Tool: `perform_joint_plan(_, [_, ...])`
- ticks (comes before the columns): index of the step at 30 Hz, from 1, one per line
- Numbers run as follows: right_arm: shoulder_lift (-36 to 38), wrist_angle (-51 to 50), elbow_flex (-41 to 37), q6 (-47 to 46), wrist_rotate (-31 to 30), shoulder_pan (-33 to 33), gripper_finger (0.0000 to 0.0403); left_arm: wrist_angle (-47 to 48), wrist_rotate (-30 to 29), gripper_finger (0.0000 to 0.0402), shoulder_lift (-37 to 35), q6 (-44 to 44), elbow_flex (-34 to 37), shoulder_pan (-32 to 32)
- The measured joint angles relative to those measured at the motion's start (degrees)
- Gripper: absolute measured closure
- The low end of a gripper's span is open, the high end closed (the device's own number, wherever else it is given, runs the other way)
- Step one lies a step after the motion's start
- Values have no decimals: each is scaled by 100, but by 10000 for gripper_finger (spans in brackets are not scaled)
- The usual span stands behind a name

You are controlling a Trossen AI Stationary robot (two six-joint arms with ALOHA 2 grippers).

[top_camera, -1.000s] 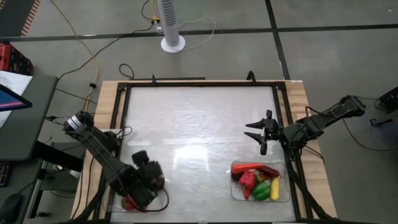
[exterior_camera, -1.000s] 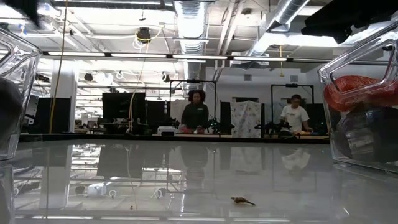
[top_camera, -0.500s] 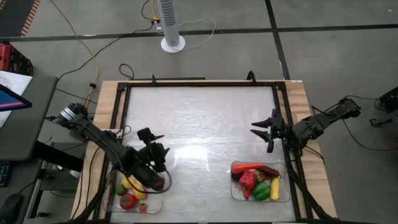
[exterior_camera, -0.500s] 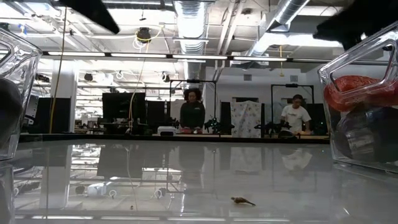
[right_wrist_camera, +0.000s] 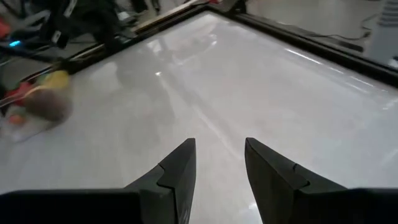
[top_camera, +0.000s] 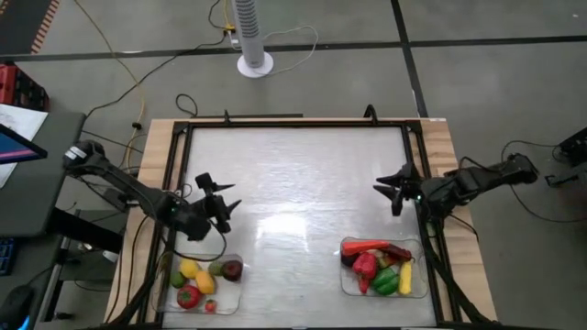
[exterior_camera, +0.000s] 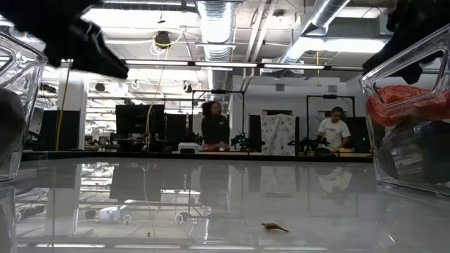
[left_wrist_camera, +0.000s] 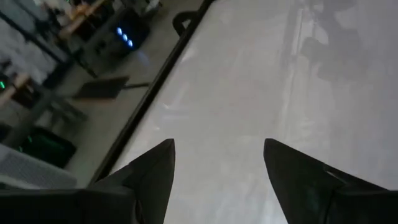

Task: Sort produce into baskets
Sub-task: Return to Home Position

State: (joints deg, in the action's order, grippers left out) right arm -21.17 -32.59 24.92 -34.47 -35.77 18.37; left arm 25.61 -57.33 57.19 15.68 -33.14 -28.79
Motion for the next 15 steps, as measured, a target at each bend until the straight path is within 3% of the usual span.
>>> perform_joint_plan(4, [63,-174,9,-15,87,-391,237,-1072,96,176,-808,-1129,981,294])
perform_joint_plan(8, [219,-21,-164,23,528,-682,237,-2058,1076,184,-1771,-1720,1658,725])
perform_joint_plan(11, [411,190,-418,165,814,-810,237,-2273,1713,189,-2377,-1829,1888,1021])
perform_joint_plan(15, [763,638,-801,412,878,-837,237,-2347,2135,196,-2960,-2013,2019,1361])
